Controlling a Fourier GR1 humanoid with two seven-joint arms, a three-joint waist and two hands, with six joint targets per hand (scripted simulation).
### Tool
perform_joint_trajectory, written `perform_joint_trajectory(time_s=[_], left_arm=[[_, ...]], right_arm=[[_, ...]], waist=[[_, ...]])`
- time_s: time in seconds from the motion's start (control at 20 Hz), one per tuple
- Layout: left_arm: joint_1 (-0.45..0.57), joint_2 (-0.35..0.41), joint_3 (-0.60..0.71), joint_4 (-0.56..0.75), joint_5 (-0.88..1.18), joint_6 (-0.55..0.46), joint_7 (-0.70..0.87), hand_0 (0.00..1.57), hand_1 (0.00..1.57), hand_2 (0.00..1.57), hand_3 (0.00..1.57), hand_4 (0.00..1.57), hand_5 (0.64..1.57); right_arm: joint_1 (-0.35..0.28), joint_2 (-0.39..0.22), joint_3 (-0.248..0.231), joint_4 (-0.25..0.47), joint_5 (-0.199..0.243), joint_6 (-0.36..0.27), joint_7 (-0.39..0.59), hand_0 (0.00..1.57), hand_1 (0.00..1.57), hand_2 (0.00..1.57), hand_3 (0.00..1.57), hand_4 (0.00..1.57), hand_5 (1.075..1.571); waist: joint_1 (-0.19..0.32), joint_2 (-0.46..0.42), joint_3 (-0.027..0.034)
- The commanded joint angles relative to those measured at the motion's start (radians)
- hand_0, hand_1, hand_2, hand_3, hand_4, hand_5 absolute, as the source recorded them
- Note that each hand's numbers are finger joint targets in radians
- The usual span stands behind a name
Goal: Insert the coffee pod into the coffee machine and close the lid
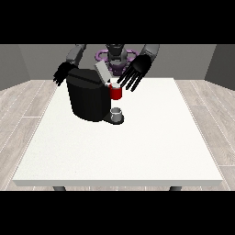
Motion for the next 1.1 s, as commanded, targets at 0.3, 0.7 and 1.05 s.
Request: perform_joint_trajectory(time_s=[0.3, 0.7, 1.05], left_arm=[[0.092, -0.115, 0.007, -0.057, 0.033, -0.005, 0.026, 0.00, 0.00, 0.00, 0.00, 0.00, 1.571], [0.259, -0.266, 0.258, -0.051, 0.331, 0.032, -0.028, 0.00, 0.00, 0.00, 0.00, 0.26, 1.571], [0.459, -0.324, 0.264, -0.099, 0.399, 0.000, -0.107, 0.00, 0.00, 0.00, 0.00, 0.00, 1.571]], right_arm=[[0.056, 0.012, -0.043, 0.087, -0.009, -0.029, -0.057, 0.00, 0.00, 0.00, 0.00, 0.39, 1.571], [0.173, -0.037, -0.084, 0.081, -0.049, 0.021, -0.040, 0.00, 0.00, 0.00, 0.00, 0.43, 1.571], [0.230, -0.024, -0.052, 0.023, -0.037, 0.018, -0.007, 0.00, 0.00, 0.00, 0.00, 0.49, 1.571]], waist=[[0.093, -0.120, -0.0002], [0.161, -0.267, -0.0028], [0.224, -0.397, -0.0011]])
